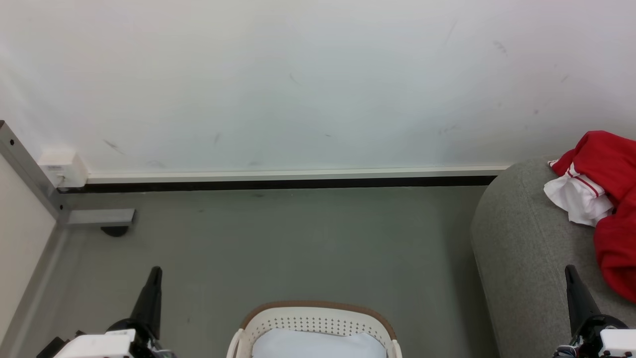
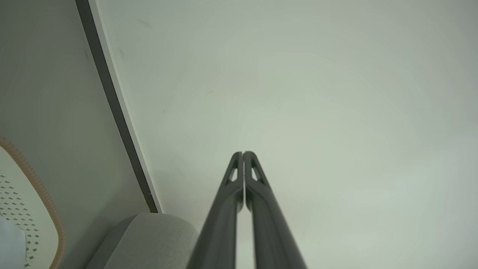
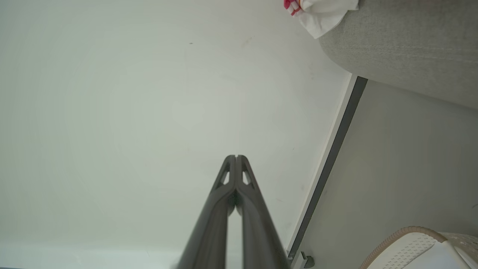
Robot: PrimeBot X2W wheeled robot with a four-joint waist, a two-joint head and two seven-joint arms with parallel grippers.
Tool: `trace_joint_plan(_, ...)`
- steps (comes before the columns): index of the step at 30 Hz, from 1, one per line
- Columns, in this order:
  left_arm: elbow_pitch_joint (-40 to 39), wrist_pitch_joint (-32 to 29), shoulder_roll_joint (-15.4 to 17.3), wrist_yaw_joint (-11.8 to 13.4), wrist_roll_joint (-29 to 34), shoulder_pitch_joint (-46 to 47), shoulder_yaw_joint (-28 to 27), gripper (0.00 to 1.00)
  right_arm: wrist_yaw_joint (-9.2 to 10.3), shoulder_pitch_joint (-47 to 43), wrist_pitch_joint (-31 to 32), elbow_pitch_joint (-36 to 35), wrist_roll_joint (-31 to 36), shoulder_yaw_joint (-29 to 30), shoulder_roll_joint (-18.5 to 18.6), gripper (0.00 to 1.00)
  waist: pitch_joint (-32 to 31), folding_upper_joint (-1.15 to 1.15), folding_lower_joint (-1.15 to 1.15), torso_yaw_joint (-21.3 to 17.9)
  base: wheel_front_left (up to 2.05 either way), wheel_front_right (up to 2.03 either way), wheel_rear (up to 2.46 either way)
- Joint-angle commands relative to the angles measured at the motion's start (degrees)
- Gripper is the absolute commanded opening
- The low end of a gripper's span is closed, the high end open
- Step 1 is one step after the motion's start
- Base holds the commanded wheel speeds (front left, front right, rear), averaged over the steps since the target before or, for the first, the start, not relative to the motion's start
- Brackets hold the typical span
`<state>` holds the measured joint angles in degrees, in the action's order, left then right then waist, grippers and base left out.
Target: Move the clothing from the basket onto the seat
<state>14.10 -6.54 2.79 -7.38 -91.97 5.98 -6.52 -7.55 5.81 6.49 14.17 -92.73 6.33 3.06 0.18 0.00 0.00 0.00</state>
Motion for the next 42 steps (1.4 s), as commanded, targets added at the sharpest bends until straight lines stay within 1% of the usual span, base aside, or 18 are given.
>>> trace_joint_plan(1,-0.02,-0.20,0.17,-0.24,-0.80,0.51,-0.13,0.00,0.12,0.70,0.07,-0.30,0.38,0.26,-0.08,0.00,0.00,0.00,0.00,0.00,0.00,0.00,0.00)
trace_joint_plan(42,-0.03,-0.19,0.17,-0.24,-0.81,0.51,-0.12,0.00,0.12,0.71,0.19,-0.29,0.48,0.35,-0.15,0.00,0.00,0.00,0.00,0.00,0.00,0.00,0.00)
